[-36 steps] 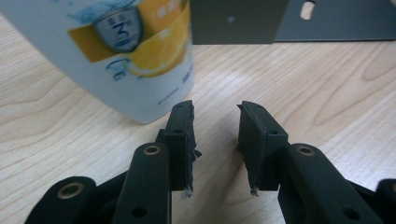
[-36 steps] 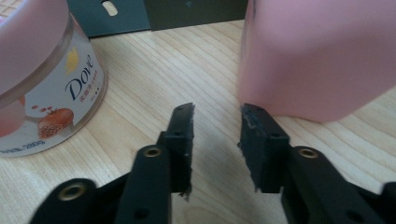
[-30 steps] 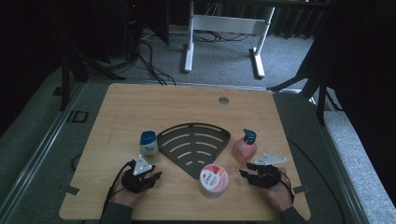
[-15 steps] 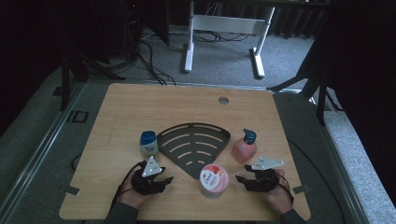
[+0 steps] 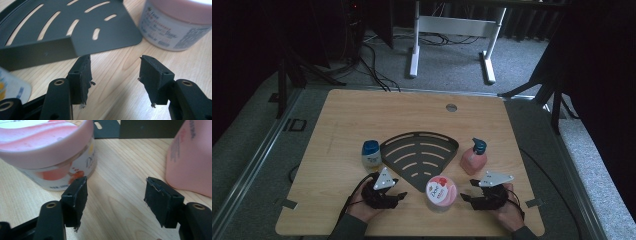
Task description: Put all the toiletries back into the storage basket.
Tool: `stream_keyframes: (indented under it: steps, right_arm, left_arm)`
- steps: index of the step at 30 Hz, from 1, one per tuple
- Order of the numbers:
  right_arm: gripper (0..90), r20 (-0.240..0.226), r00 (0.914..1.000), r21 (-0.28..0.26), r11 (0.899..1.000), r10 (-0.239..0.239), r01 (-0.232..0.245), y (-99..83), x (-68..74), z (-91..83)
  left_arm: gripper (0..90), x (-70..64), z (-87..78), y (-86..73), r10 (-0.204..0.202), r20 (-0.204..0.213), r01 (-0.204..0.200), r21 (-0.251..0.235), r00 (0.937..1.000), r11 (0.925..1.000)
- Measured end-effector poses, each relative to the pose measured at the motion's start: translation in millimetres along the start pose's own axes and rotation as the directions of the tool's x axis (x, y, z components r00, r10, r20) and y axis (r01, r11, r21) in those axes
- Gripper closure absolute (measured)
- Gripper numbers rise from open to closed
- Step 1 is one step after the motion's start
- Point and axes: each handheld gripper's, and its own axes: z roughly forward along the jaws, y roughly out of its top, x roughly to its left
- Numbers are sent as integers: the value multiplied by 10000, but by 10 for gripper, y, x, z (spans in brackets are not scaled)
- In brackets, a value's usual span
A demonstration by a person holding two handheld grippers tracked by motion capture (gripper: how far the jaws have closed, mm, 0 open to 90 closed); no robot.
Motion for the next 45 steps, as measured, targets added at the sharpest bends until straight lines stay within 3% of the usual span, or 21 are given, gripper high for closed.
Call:
stream_keyframes:
  steps: [6, 15, 21, 45]
  right_arm:
    - [323, -275, 9994, -36, 9998, -199, 198, 7, 36, 16]
    - [315, -690, 9965, -226, 9987, -480, 465, 22, 77, 16]
    - [314, -984, 9925, -283, 9972, -720, 695, 30, 124, 24]
    - [277, -2127, 9606, -606, 9836, -1792, 1700, 118, 269, 87]
  left_arm:
    - [396, -57, 53, 66, 363, 297, -362, -34, 9989, 9993]
    - [383, -121, 116, 134, 587, 606, -581, -120, 9964, 9982]
    - [383, -178, 155, 183, 854, 912, -836, -233, 9922, 9962]
    - [348, -358, 289, 339, 1612, 2178, -1494, -699, 9626, 9863]
